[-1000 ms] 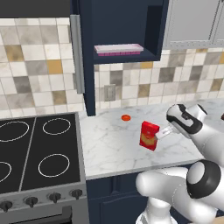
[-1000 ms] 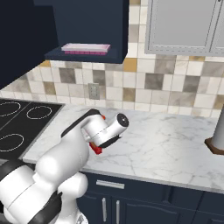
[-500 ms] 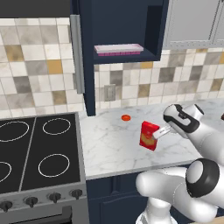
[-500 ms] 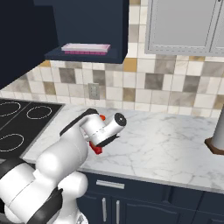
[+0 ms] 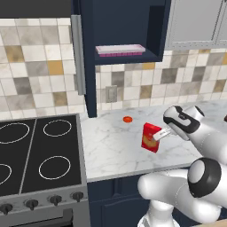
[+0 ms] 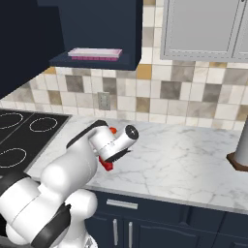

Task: Pick the boxed food and boxed food from the counter and place them in the cabinets closest to them.

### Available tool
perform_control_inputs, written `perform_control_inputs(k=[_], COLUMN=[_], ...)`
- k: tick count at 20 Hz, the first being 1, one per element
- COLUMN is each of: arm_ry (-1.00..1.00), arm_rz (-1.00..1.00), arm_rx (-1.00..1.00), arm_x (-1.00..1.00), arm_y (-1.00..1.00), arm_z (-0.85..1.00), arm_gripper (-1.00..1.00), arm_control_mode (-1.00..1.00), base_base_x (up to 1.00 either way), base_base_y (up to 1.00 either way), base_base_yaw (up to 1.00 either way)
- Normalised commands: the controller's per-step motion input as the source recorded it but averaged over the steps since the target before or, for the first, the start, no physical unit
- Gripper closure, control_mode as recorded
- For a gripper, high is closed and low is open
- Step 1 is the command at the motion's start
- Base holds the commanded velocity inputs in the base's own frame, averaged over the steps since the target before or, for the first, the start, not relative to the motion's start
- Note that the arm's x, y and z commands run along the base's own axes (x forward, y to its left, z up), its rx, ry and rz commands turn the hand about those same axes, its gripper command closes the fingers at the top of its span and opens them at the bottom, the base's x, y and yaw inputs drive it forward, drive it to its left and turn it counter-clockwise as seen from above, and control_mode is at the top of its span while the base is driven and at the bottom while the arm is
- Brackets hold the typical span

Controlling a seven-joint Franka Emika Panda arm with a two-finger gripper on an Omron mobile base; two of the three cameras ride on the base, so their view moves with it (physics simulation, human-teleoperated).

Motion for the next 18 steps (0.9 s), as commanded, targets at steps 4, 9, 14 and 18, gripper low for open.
perform_control_inputs(k=[4,9,14,18], arm_ry=[0.0,0.0,0.0,0.0], arm_rz=[0.0,0.0,0.0,0.0], arm_rx=[0.0,0.0,0.0,0.0], arm_x=[0.04,0.03,0.05,0.0], arm_y=[0.0,-0.03,0.0,0.0], arm_z=[-0.01,0.0,0.0,0.0], arm_gripper=[-1.0,-1.0,-1.0,-1.0], arm_control_mode=[-1.0,-1.0,-1.0,-1.0], base_base_x=[0.0,0.0,0.0,0.0], base_base_y=[0.0,0.0,0.0,0.0], base_base_yaw=[0.0,0.0,0.0,0.0])
